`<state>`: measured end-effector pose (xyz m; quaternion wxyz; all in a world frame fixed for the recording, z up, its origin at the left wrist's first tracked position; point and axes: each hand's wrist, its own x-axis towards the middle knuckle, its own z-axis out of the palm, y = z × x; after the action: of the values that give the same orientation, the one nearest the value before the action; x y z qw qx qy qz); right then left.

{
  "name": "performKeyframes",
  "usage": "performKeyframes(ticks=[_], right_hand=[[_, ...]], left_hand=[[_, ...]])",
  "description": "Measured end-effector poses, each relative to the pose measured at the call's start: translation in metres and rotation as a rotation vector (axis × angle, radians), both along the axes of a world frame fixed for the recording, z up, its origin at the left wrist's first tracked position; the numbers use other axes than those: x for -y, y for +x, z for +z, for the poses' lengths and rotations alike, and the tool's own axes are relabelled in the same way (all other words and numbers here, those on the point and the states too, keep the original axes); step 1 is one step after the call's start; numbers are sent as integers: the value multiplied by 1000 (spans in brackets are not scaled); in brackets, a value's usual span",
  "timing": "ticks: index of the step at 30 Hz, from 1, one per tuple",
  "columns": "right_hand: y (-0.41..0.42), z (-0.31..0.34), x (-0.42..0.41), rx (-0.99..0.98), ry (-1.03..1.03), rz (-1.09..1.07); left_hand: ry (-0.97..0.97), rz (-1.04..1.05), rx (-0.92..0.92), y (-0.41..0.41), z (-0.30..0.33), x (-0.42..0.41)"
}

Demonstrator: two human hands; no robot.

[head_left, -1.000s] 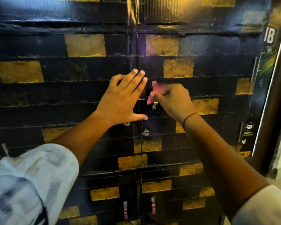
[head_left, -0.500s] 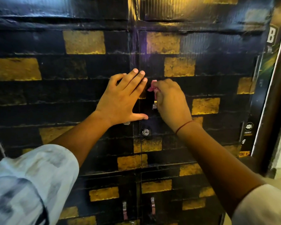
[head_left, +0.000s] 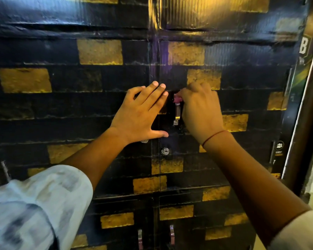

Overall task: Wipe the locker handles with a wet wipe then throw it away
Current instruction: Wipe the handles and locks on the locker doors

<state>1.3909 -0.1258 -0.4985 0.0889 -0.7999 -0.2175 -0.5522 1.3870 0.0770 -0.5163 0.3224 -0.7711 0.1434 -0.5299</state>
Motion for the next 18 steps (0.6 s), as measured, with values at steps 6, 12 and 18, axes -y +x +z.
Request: performKeyframes(ticks=[6, 12, 18], right_hand=[[10, 3, -10, -87, -25, 278], [-1, -15, -3, 37, -248, -20], [-2, -23, -1, 199, -505, -144]], left_hand=[[-3, -2, -24, 0, 1, 0], [-47, -33, -12, -1, 1, 0], [-35, 13, -43, -5, 2, 2]])
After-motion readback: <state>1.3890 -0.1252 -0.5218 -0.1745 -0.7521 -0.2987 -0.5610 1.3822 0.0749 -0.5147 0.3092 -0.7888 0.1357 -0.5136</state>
